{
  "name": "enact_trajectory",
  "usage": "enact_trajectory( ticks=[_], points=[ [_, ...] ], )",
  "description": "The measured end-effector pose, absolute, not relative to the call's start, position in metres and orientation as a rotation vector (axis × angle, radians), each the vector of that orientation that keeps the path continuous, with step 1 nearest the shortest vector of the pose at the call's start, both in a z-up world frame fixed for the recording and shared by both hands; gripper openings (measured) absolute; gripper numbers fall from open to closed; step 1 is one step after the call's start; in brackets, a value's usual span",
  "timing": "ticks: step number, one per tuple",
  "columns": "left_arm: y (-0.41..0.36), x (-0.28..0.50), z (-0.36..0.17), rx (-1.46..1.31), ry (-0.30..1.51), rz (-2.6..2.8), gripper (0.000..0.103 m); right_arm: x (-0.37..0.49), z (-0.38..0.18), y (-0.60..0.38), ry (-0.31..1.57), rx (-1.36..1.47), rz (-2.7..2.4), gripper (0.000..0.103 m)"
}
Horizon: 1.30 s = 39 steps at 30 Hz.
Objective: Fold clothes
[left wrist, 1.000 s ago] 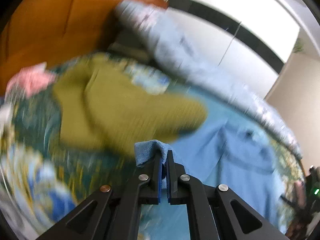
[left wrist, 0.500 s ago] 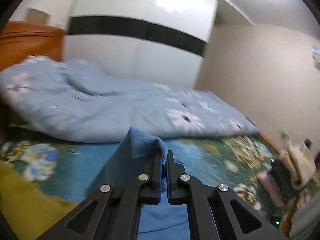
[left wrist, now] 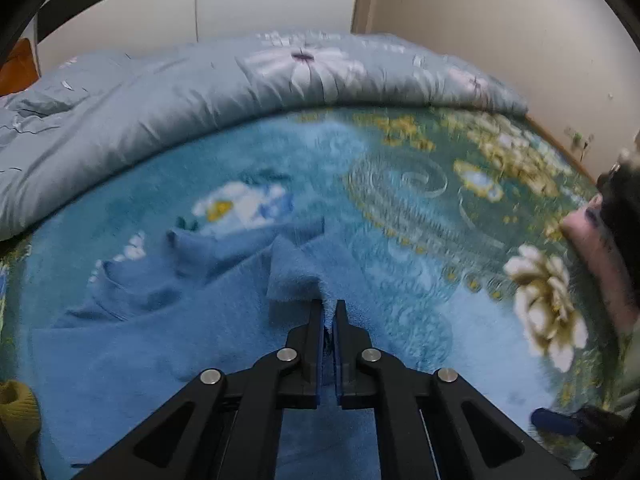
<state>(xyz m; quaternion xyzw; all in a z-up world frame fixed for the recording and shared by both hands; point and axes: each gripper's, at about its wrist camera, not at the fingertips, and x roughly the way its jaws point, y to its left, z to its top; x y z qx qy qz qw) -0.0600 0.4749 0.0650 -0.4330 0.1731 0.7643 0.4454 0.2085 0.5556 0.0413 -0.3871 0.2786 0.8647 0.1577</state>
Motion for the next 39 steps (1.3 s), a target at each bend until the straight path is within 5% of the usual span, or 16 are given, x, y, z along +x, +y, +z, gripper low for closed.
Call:
enact_trajectory(
  ticks=[3, 7, 11, 15, 26, 27, 29, 39],
  points=[
    [0.470, -0.059, 0.063, -1.101, 0.376, 1.826, 0.012, 0.207, 0.044, 0.556, 0.783, -1.109, 2.472, 0.047],
    [0.422, -0.063, 0.092, -1.061, 0.255, 1.782, 0.052, 0.202, 0.056, 0.558, 0.796, -1.071, 2.488, 0.047],
    [0.354, -0.067, 0.111, -0.918, 0.333, 2.008, 0.063, 0.179, 0.075, 0.558, 0.834, -1.015, 2.573, 0.047],
    [0.303, -0.083, 0.087, -0.931, 0.520, 2.257, 0.064, 0.133, 0.091, 0.559, 0.856, -0.996, 2.660, 0.047],
    [0.254, -0.122, 0.040, -1.108, 0.390, 2.372, 0.064, 0.025, 0.060, 0.577, 0.979, -1.136, 2.523, 0.047],
    [0.251, -0.123, 0.040, -1.108, 0.384, 2.379, 0.065, 0.021, 0.058, 0.576, 0.986, -1.137, 2.517, 0.045],
    [0.244, -0.126, 0.039, -1.117, 0.342, 2.377, 0.066, 0.017, 0.056, 0.573, 0.985, -1.137, 2.519, 0.006],
    [0.213, -0.123, 0.034, -1.156, 0.223, 2.300, 0.066, 0.040, 0.074, 0.570, 0.997, -1.066, 2.598, 0.005]
  ],
)
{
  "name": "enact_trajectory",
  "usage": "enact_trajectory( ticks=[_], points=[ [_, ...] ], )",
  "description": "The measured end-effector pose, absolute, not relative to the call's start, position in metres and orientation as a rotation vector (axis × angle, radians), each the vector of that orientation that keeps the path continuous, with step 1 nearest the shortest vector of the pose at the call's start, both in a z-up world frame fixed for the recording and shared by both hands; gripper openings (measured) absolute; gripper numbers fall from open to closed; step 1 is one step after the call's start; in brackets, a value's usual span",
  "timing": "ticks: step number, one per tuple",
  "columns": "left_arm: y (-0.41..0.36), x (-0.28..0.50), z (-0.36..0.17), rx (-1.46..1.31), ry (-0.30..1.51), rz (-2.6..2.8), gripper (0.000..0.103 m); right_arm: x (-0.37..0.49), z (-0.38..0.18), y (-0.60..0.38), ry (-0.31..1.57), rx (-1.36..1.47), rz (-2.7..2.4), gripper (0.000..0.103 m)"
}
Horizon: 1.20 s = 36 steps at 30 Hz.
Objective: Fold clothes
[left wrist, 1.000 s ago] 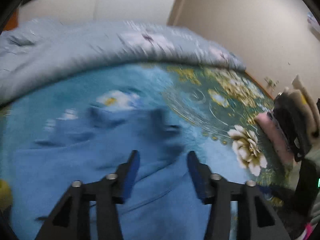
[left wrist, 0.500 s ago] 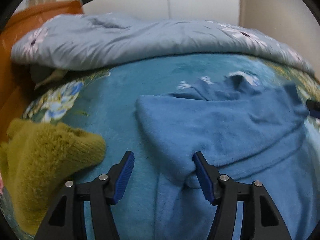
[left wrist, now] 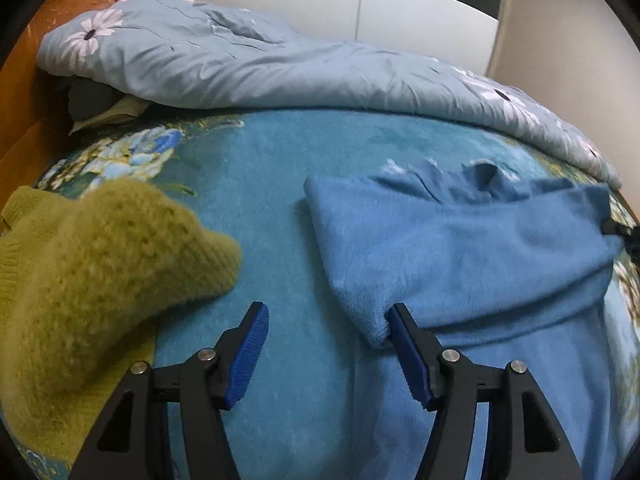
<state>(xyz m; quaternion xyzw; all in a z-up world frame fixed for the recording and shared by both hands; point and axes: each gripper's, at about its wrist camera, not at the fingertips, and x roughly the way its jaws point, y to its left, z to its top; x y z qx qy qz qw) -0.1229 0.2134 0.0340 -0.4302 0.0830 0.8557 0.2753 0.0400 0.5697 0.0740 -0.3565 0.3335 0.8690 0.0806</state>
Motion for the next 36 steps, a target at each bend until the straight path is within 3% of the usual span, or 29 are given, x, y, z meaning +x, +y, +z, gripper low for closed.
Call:
enact_trajectory(
  ticks=[7, 17, 22, 26, 36],
  points=[
    [0.209, -0.129, 0.028, -1.223, 0.152, 2.280, 0.068, 0.034, 0.041, 0.576, 0.966, -1.193, 2.491, 0.006],
    [0.169, -0.091, 0.058, -1.219, 0.033, 2.171, 0.068, 0.076, 0.059, 0.565, 0.998, -1.212, 2.505, 0.015],
    [0.140, -0.053, 0.049, -1.301, -0.017, 2.056, 0.067, 0.135, 0.032, 0.540, 1.093, -1.331, 2.447, 0.022],
    [0.120, -0.022, 0.037, -1.381, -0.061, 1.952, 0.067, 0.191, 0.023, 0.516, 1.253, -1.256, 2.458, 0.031],
    [0.093, 0.051, 0.021, -1.443, -0.156, 1.787, 0.068, 0.257, 0.011, 0.460, 1.364, -1.222, 2.492, 0.034]
  ],
)
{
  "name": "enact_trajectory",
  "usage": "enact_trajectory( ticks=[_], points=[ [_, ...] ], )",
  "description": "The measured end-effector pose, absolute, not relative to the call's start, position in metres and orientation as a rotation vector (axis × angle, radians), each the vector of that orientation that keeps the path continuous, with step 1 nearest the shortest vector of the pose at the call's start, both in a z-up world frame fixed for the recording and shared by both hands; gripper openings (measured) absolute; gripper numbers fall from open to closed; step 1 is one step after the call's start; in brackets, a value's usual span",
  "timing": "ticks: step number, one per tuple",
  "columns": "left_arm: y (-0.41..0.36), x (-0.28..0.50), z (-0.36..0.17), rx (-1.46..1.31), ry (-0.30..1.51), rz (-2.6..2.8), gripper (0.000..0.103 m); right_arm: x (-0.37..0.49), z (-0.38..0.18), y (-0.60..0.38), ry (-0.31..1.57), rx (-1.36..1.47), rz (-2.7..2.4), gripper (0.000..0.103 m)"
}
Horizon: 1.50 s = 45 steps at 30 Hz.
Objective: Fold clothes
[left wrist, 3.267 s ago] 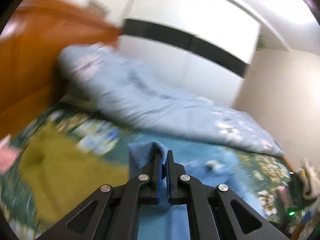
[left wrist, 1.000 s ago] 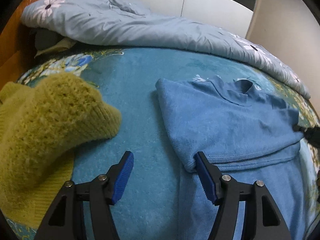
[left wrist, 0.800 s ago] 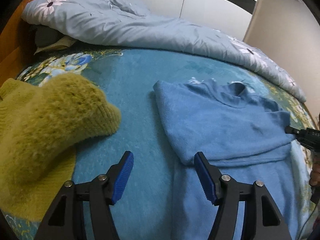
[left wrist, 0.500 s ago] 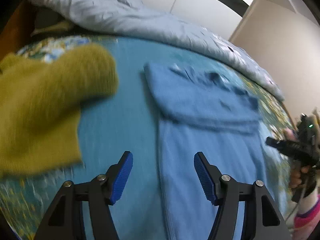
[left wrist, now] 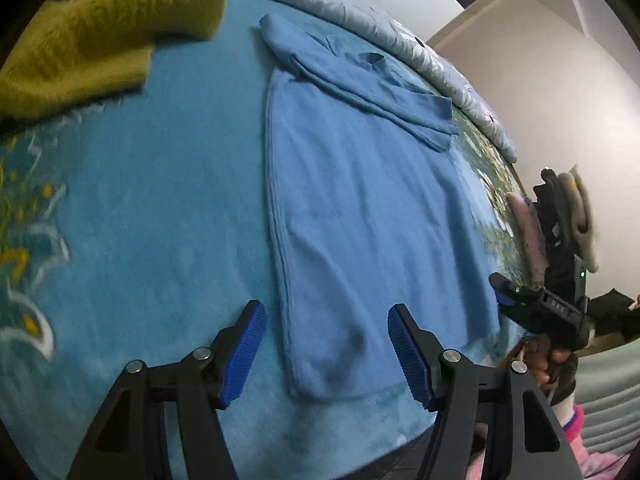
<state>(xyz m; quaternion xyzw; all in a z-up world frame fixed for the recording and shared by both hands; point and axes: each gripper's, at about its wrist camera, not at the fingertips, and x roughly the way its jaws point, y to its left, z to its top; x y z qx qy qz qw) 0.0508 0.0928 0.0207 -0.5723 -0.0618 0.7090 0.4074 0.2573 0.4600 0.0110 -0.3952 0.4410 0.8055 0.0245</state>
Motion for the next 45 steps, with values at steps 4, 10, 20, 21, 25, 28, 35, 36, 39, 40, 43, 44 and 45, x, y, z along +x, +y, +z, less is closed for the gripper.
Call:
enact_trajectory(
  ticks=[4, 10, 20, 21, 25, 28, 35, 36, 39, 40, 43, 44, 45],
  points=[
    [0.084, 0.054, 0.018, -1.468, -0.265, 1.776, 0.066, 0.272, 0.008, 0.450, 1.436, -1.176, 2.515, 0.034],
    [0.080, 0.056, 0.018, -1.488, -0.291, 1.805, 0.048, 0.280, 0.001, 0.448, 1.486, -1.132, 2.479, 0.006],
    [0.064, 0.057, 0.017, -1.482, -0.325, 1.929, 0.005, 0.316, 0.033, 0.467, 1.383, -0.936, 2.520, 0.002],
    [0.065, 0.057, 0.017, -1.485, -0.319, 1.933, 0.005, 0.318, 0.030, 0.468, 1.391, -0.939, 2.512, 0.002],
    [0.064, 0.057, 0.018, -1.478, -0.303, 1.943, 0.005, 0.320, 0.019, 0.470, 1.405, -0.955, 2.485, 0.002],
    [0.062, 0.057, 0.019, -1.473, -0.290, 1.948, 0.005, 0.321, 0.017, 0.468, 1.397, -0.970, 2.490, 0.002],
    [0.063, 0.058, 0.018, -1.474, -0.264, 1.940, 0.009, 0.316, 0.021, 0.462, 1.319, -1.035, 2.559, 0.005],
    [0.064, 0.058, 0.018, -1.470, -0.253, 1.937, 0.011, 0.317, 0.022, 0.462, 1.303, -1.038, 2.565, 0.005],
    [0.067, 0.059, 0.017, -1.462, -0.243, 1.910, 0.026, 0.320, 0.023, 0.464, 1.283, -1.028, 2.575, 0.005],
    [0.069, 0.059, 0.018, -1.457, -0.243, 1.898, 0.036, 0.322, 0.023, 0.466, 1.283, -1.016, 2.570, 0.005],
    [0.083, 0.062, 0.021, -1.438, -0.203, 1.876, 0.059, 0.317, 0.023, 0.468, 1.270, -1.016, 2.555, 0.008],
    [0.088, 0.064, 0.023, -1.432, -0.173, 1.882, 0.061, 0.314, 0.024, 0.468, 1.265, -1.022, 2.558, 0.012],
    [0.093, 0.066, 0.024, -1.427, -0.144, 1.888, 0.065, 0.312, 0.024, 0.468, 1.260, -1.025, 2.559, 0.016]
  ],
)
